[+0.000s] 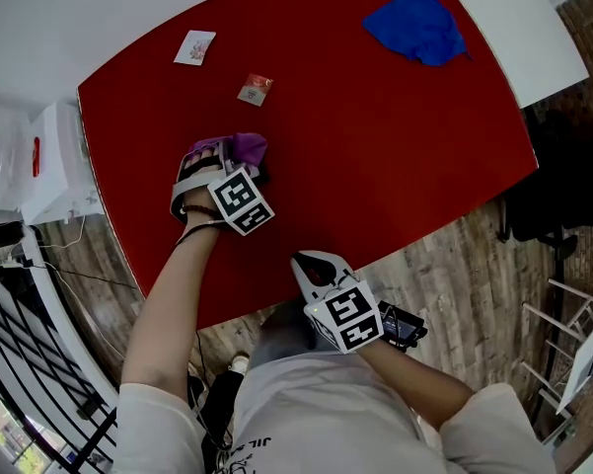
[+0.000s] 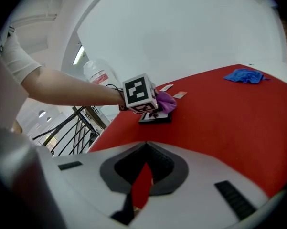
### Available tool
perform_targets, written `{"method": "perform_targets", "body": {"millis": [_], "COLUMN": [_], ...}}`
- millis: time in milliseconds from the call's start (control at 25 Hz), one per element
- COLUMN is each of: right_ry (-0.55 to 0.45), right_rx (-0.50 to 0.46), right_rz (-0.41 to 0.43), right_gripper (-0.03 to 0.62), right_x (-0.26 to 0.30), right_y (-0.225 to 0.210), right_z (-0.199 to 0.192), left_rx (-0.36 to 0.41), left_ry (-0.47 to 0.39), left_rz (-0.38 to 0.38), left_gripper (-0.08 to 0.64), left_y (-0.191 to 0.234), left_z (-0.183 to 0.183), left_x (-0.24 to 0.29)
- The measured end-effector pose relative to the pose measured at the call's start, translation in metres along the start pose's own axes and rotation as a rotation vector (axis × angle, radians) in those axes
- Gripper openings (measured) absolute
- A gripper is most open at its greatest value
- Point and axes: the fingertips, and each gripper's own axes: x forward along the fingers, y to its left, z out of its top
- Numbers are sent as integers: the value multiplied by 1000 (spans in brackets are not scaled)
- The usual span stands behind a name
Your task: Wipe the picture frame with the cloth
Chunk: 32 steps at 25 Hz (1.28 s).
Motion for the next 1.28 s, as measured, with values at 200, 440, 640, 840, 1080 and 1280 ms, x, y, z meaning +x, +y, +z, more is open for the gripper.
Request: {"method": "perform_targets", "body": {"millis": [200,440,640,840,1080,1280], "right_ry": [-4,-9,-26,-59,-82,-96], "right_rx": [-9,-71,-133,-170,-181,-178], "right_rz": [8,21,20,6,-16,-22], "right_gripper": [5,5,5,5,5,4], "right_x": [2,1,-10,-33,-54,-59], "right_y": [-3,4,12,26,38,48], "right_z": [3,16,34,56,69,78], "left_rx": [64,-211,-754,-1120,-1372,-1386], "left_ry": [-39,-124,-308,-424,-449,-459], "left_rz": [-24,29,3,42,102,118], "left_gripper": [63,63,63,63,63,63], "left_y": [-39,-15,-12,-35,-70,-76], "left_z": [5,-7,-32,-48,-66,-68], "left_x": [-22,-66,-142,-231,-281,-291]}}
